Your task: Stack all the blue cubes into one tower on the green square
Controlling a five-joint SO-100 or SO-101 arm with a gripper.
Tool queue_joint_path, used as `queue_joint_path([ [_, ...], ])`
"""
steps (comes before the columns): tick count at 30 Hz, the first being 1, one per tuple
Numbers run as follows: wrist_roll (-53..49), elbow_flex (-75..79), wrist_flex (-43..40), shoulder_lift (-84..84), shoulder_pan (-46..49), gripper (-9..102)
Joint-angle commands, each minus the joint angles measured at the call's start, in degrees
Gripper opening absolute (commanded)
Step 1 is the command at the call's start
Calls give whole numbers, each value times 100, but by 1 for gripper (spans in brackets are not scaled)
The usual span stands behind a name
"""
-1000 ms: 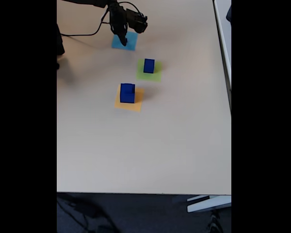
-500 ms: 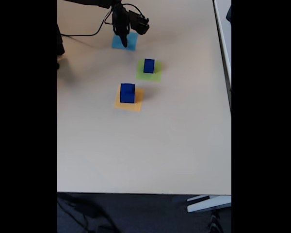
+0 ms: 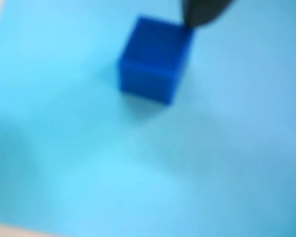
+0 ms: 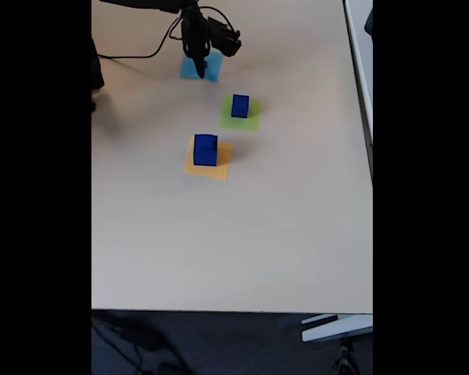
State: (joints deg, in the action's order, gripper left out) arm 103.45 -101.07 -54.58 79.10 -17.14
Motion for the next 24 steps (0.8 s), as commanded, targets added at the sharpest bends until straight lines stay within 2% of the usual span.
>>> queue_joint_path([
  [1,35,352,-26,9,9,22],
  [24,475,782,26,-211,-176,21],
])
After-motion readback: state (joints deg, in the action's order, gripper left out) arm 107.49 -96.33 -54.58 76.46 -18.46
